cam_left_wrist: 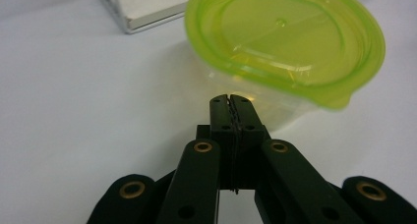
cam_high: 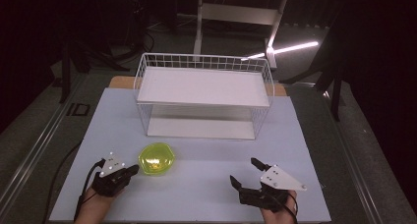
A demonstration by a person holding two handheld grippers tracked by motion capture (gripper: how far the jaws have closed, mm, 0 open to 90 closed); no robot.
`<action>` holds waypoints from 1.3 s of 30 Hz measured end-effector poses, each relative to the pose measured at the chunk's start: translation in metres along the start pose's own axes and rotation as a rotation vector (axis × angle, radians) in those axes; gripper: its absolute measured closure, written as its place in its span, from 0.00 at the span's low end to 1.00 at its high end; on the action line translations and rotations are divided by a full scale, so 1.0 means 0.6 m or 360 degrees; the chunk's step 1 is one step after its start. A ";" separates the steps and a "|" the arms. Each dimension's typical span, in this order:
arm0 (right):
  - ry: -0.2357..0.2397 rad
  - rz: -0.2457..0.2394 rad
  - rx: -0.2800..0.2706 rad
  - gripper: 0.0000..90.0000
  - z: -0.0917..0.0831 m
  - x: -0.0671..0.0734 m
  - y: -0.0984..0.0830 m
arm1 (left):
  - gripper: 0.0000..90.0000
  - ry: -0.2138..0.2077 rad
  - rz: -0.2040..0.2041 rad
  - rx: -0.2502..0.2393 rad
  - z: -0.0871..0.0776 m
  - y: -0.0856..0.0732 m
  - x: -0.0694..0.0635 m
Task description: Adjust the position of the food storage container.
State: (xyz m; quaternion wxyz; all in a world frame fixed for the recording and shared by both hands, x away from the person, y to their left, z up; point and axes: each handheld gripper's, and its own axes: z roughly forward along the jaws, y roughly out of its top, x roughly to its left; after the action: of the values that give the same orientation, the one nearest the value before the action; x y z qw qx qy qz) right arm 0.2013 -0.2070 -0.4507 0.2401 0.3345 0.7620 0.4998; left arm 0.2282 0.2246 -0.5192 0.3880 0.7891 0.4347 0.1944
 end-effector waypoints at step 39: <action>0.0034 0.0008 0.0036 0.17 0.007 -0.001 -0.007 | 1.00 -0.0196 -0.0057 -0.0002 0.140 0.091 -0.027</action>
State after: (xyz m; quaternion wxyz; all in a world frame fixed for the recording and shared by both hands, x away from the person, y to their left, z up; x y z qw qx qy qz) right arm 0.2036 -0.2063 -0.4560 0.2269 0.3337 0.7692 0.4955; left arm 0.3026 0.1563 -0.5281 0.4180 0.7914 0.4239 0.1388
